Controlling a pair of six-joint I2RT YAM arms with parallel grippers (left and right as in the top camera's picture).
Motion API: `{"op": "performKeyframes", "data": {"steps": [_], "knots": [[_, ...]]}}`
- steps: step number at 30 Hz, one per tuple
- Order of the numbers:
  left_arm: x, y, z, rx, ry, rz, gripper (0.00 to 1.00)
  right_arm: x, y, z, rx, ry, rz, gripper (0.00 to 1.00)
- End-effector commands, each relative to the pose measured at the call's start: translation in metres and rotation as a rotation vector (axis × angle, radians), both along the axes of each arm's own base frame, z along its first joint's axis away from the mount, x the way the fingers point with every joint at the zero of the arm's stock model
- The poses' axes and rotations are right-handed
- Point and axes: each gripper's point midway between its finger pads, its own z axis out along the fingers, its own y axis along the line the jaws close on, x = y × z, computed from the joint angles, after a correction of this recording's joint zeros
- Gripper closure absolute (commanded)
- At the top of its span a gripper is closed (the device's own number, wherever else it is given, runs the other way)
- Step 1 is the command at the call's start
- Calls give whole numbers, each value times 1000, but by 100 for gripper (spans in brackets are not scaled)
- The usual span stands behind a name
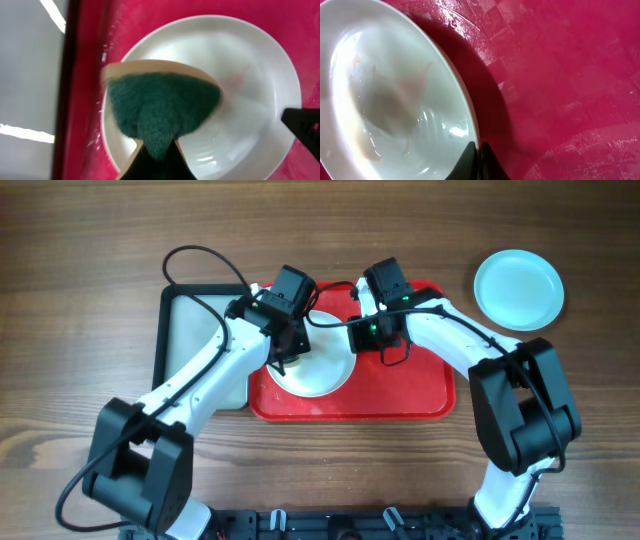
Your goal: Clean dirty plates on tray and stack at the side
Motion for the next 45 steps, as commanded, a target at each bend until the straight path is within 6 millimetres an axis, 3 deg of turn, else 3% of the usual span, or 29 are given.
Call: {"op": "performKeyframes", "data": {"steps": [1, 6, 12, 15, 17, 21, 23, 25, 29, 32, 38, 40, 45], "knots": [[-8, 2, -34, 2, 67, -30, 96, 6, 5, 16, 27, -39, 20, 96], [-10, 2, -78, 3, 157, -21, 96, 6, 5, 16, 28, -39, 19, 96], [5, -60, -69, -312, 126, -109, 96, 7, 5, 16, 27, -40, 20, 96], [10, -63, -63, -347, 108, -115, 96, 6, 5, 16, 27, -40, 21, 96], [18, -57, -44, -359, 81, -98, 96, 6, 5, 16, 27, -41, 22, 96], [38, -49, 37, -413, -129, -147, 96, 7, 5, 16, 27, -41, 22, 96], [39, -41, 51, -443, -149, -141, 96, 6, 5, 16, 27, -41, 22, 96], [33, -48, 55, -562, -110, -230, 96, 6, 5, 16, 27, -41, 22, 96], [19, -64, 43, -734, -17, -377, 96, 7, 5, 16, 27, -41, 21, 96], [18, -73, 12, -738, 44, -381, 96, 7, 5, 16, 27, -41, 22, 96], [10, -91, -19, -698, 85, -402, 96, 7, 5, 16, 26, -41, 22, 96], [12, -87, -31, -616, 98, -317, 96, 7, 5, 16, 27, -41, 22, 95], [-1, -83, -52, -615, 124, -271, 96, 7, 5, 16, 27, -41, 21, 96]]}}
